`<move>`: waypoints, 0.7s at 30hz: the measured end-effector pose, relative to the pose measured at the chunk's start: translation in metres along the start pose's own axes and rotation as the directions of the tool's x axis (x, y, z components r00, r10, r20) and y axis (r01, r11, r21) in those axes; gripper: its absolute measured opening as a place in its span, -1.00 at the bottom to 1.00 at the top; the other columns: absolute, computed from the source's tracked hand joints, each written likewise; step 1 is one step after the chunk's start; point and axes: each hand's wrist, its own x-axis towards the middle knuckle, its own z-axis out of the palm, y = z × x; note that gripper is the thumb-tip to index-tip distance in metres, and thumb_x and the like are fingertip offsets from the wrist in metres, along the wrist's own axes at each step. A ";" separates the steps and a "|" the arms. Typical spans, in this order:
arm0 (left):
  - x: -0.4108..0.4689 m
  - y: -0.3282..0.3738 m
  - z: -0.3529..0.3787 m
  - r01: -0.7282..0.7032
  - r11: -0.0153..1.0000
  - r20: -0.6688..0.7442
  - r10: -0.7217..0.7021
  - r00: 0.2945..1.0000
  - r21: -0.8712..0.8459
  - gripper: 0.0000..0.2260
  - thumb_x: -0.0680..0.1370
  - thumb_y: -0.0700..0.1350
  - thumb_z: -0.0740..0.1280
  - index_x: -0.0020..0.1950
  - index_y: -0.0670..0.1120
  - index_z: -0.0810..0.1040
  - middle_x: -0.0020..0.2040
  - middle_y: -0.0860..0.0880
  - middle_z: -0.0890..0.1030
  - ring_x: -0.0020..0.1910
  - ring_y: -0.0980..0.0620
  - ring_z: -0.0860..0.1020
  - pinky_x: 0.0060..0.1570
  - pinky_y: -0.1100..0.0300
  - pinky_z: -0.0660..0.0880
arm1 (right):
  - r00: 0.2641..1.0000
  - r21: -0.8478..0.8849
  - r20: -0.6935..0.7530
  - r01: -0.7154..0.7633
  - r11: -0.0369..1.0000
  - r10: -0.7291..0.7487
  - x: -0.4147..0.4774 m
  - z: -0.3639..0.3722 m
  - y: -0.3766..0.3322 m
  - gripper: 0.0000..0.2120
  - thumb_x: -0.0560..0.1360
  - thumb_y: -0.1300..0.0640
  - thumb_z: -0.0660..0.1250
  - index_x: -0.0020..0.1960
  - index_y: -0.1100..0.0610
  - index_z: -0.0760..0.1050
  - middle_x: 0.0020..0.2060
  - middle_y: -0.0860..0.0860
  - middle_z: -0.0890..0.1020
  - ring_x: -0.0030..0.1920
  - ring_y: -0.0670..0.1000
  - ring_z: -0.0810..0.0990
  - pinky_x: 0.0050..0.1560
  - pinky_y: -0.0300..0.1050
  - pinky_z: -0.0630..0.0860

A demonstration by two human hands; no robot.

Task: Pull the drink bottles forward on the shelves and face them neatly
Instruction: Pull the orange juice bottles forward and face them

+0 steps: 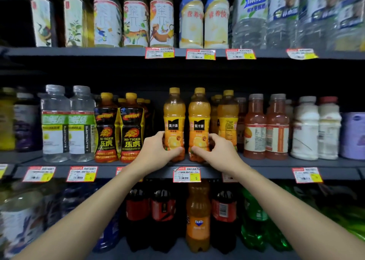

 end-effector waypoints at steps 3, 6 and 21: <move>-0.001 0.000 -0.013 -0.034 0.998 0.048 0.032 0.998 0.049 -0.41 0.41 0.21 0.51 0.35 0.04 0.45 0.06 0.19 0.58 -0.05 0.30 0.54 -0.15 0.46 0.42 | 0.996 -0.054 0.077 0.043 0.998 -0.039 0.001 -0.013 0.001 -0.35 0.37 -0.31 0.49 0.36 -0.10 0.45 -0.08 -0.36 0.51 -0.08 -0.37 0.47 -0.17 -0.46 0.36; -0.006 -0.003 -0.021 -0.052 0.995 0.114 0.042 0.993 0.083 -0.32 0.38 0.27 0.51 0.40 0.07 0.40 0.11 0.21 0.56 -0.07 0.38 0.48 -0.19 0.48 0.38 | 0.985 -0.133 0.160 0.079 0.988 -0.057 -0.001 -0.020 0.004 -0.18 0.29 -0.37 0.51 0.44 -0.12 0.34 -0.06 -0.36 0.51 -0.07 -0.35 0.50 -0.20 -0.43 0.39; -0.006 -0.011 -0.016 -0.056 0.990 0.174 0.033 0.984 0.129 -0.32 0.36 0.24 0.54 0.38 0.02 0.43 0.22 0.08 0.61 0.05 0.24 0.53 -0.06 0.41 0.44 | 0.983 -0.151 0.180 0.073 0.986 -0.045 0.002 -0.011 0.011 -0.24 0.21 -0.50 0.44 0.31 -0.19 0.45 -0.06 -0.41 0.50 -0.01 -0.28 0.51 -0.08 -0.41 0.38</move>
